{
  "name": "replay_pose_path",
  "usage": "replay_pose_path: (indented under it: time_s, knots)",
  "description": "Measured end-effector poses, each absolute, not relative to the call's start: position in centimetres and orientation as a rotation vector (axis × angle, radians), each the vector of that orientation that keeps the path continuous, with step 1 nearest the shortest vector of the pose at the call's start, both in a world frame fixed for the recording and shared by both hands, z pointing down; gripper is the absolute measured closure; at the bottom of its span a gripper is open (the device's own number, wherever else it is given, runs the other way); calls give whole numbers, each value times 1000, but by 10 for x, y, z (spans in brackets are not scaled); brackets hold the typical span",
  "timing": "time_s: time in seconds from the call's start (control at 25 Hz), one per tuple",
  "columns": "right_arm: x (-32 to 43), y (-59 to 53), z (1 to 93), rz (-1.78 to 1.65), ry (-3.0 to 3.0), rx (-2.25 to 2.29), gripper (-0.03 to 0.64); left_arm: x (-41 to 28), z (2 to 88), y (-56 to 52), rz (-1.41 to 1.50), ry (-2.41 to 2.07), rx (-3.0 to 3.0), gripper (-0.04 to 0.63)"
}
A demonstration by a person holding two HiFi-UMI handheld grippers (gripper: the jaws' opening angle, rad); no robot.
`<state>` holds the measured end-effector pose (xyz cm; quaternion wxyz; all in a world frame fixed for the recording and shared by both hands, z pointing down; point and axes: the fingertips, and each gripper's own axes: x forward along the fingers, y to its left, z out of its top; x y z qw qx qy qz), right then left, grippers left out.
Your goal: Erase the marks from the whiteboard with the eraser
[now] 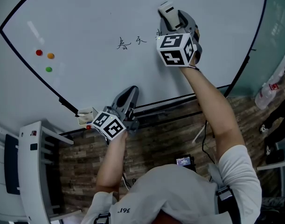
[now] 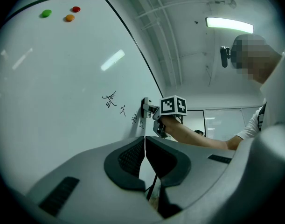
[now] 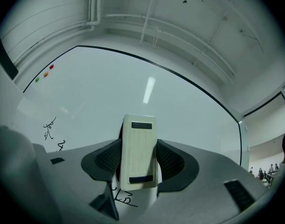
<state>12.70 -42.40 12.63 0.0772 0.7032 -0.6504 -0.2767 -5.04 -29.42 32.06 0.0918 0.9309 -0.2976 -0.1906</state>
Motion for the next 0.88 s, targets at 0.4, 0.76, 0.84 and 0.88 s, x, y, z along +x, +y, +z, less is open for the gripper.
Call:
replay_pose_path:
  time_s: [0.4, 0.76, 0.84, 0.88]
  knots:
    - [172, -430, 128, -799, -1900, 2143, 365, -27, 322, -300, -554, -870, 2764, 583]
    - [203, -432, 131, -770, -1841, 2173, 365, -22, 326, -297, -538, -863, 2764, 583]
    - [210, -431, 131, -756, -1827, 2190, 365, -25, 327, -297, -535, -875, 2753, 583]
    - [213, -430, 132, -745, -1825, 2202, 365, -27, 327, -296, -534, -880, 2749, 583]
